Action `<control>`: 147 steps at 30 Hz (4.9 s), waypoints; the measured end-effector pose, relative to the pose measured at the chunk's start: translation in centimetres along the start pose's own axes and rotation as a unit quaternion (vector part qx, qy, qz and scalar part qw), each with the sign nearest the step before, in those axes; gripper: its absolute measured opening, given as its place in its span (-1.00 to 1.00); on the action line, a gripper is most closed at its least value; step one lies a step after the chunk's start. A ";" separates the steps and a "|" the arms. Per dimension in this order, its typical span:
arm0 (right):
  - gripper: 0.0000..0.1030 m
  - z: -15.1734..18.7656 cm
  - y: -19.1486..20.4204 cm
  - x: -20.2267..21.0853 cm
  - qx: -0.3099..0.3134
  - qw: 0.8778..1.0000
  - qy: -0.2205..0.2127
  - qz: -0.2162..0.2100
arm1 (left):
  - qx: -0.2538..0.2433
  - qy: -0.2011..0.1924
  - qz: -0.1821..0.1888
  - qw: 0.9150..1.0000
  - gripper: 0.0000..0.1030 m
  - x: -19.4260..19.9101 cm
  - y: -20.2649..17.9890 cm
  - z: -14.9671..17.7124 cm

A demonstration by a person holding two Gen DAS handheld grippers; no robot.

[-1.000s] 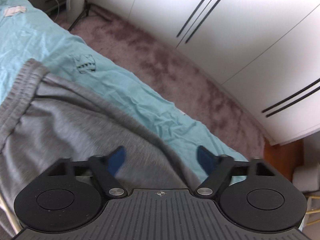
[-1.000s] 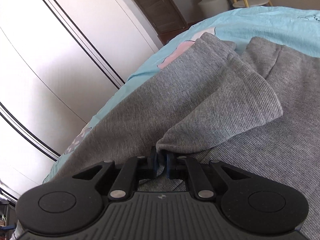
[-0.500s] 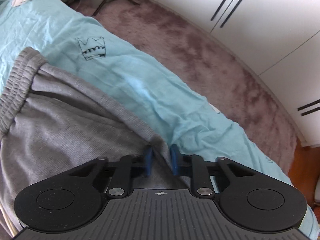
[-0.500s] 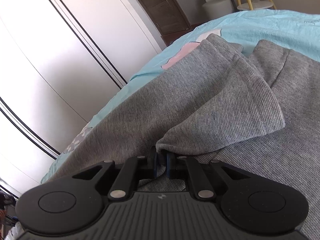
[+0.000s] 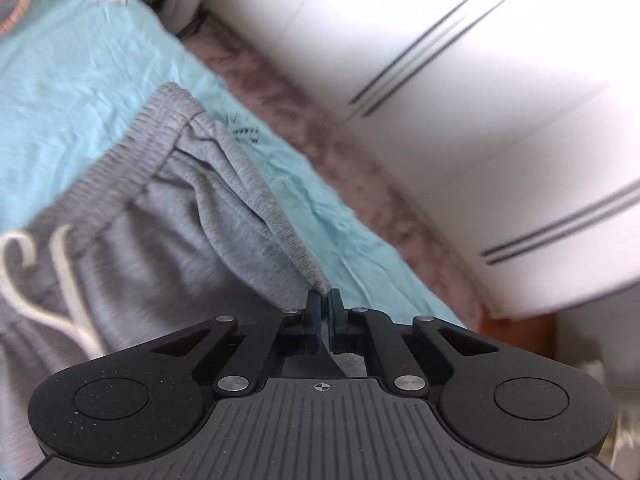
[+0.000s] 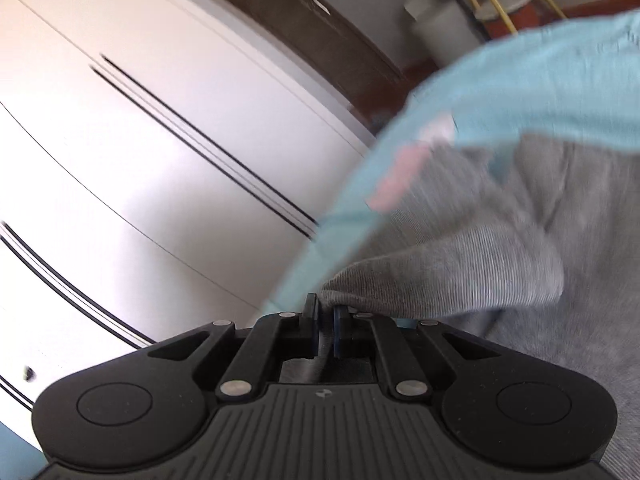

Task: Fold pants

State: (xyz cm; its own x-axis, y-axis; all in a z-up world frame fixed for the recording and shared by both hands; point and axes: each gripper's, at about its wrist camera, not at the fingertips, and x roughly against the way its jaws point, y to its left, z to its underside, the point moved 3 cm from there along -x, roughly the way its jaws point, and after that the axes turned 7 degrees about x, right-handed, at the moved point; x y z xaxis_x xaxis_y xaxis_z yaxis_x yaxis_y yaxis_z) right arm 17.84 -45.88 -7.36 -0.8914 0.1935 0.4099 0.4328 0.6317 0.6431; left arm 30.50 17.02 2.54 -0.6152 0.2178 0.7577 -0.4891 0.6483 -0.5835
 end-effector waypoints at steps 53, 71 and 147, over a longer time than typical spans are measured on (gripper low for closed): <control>-0.77 2.0 -11.3 7.7 -0.021 0.981 0.125 0.150 | 0.107 -0.071 0.011 0.992 0.50 7.6 23.1 2.4; -0.92 -5.2 -8.5 14.4 -0.026 0.997 0.012 0.072 | 0.102 -0.063 0.083 0.989 -0.81 12.8 22.6 2.6; 0.90 7.2 0.4 8.9 0.253 0.912 0.244 0.209 | -0.208 0.017 -0.018 0.978 0.84 3.6 7.7 24.9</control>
State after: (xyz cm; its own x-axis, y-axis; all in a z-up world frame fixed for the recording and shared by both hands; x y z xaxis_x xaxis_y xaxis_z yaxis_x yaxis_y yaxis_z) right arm 9.09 -38.50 -8.06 -0.4432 0.2178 0.8696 0.4933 0.8692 0.0338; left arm 9.15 4.59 -6.50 -0.5781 0.2088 0.7888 -0.2114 0.8954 -0.3919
